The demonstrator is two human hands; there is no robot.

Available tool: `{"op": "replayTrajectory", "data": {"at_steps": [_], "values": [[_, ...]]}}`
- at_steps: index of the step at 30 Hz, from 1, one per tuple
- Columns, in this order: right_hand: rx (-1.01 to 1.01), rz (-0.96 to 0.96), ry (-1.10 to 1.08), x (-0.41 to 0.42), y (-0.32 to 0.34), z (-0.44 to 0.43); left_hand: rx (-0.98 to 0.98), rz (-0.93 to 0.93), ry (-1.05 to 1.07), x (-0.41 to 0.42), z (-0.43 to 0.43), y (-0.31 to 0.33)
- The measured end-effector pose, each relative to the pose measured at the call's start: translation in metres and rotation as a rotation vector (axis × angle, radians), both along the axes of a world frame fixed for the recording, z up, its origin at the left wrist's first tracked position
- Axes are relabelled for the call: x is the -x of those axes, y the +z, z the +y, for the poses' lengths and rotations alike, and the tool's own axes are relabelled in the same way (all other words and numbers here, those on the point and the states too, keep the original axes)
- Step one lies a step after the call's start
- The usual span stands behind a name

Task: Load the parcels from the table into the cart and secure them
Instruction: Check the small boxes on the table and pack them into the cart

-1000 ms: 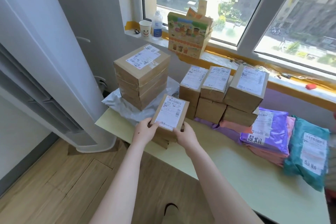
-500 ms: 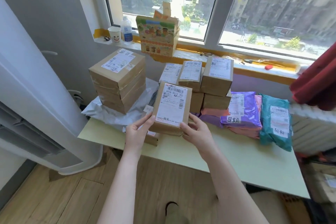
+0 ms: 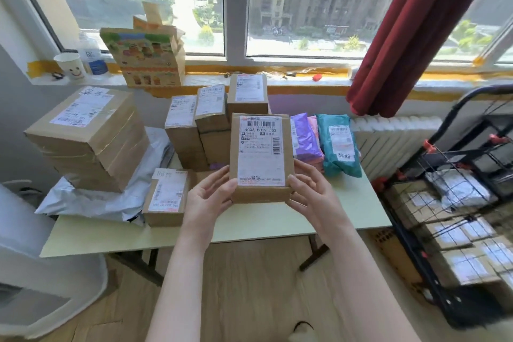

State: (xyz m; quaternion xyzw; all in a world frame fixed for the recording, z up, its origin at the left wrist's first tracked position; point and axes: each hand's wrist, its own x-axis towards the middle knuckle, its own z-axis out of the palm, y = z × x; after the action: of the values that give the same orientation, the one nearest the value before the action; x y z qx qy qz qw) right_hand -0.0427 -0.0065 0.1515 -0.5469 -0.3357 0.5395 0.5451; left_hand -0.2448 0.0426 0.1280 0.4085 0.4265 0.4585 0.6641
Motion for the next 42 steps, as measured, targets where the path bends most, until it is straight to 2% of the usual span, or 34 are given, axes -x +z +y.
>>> {"op": "replayTrajectory", "data": {"at_steps": [11, 16, 29, 42], "values": [[-0.032, -0.101, -0.265, -0.122, 0.003, -0.079, 0.030, 0.016, -0.261, -0.145, -0.018, 0.012], [-0.029, -0.079, -0.391, -0.190, 0.006, -0.127, 0.025, 0.000, -0.369, -0.231, -0.045, 0.011], [-0.020, 0.015, -0.642, -0.362, -0.009, -0.223, -0.006, 0.134, -0.565, -0.444, -0.115, -0.013], [0.004, 0.116, -0.864, -0.473, -0.056, -0.240, -0.010, 0.270, -0.723, -0.592, -0.122, -0.035]]}}
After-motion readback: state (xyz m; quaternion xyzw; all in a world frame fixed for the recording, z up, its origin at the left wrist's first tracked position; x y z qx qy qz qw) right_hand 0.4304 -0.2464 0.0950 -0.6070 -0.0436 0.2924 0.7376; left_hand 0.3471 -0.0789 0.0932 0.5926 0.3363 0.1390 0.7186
